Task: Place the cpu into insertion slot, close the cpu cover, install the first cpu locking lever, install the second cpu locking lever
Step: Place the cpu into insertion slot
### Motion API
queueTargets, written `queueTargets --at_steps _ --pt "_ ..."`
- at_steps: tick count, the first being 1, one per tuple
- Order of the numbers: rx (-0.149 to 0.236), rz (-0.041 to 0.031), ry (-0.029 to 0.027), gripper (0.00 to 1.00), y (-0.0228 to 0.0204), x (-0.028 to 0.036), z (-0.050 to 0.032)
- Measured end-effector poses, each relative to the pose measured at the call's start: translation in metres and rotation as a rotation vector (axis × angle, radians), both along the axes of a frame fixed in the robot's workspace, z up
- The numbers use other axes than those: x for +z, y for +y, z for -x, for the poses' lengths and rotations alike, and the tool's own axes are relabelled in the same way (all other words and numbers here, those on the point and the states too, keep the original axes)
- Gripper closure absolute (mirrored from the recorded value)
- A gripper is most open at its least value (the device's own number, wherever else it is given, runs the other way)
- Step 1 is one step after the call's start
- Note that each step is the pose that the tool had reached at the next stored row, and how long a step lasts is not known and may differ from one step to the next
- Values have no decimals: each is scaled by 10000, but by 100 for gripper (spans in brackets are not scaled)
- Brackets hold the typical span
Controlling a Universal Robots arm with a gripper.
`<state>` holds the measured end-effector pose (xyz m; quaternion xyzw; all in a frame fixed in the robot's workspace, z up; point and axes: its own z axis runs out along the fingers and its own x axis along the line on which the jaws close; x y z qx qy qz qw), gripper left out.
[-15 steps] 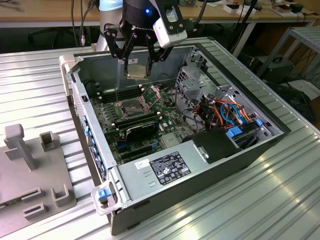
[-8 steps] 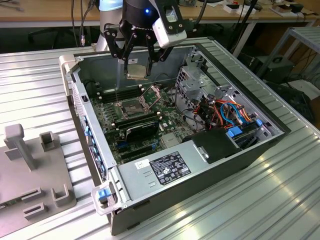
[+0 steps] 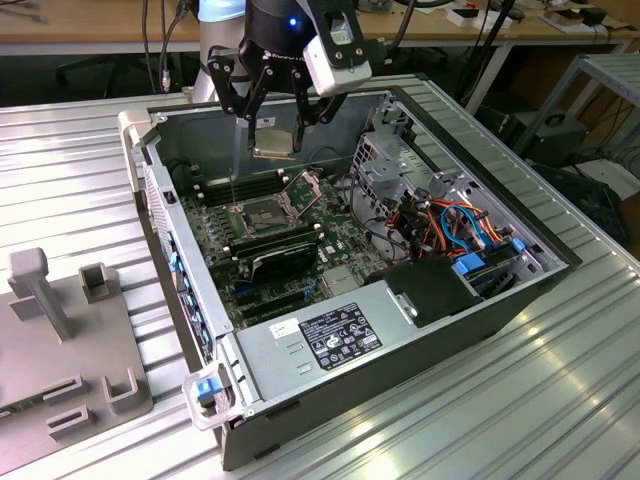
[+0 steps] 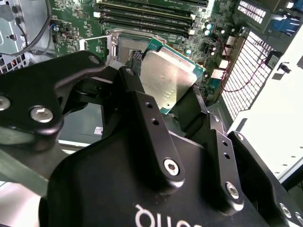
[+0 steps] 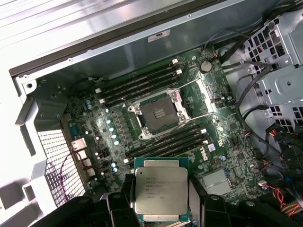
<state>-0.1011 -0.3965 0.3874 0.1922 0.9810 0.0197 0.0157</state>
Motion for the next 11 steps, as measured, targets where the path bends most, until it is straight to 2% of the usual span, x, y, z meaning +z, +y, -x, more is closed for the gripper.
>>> queueTargets --at_steps 11 --pt "-394 -1 -1 45 1 -2 -1"
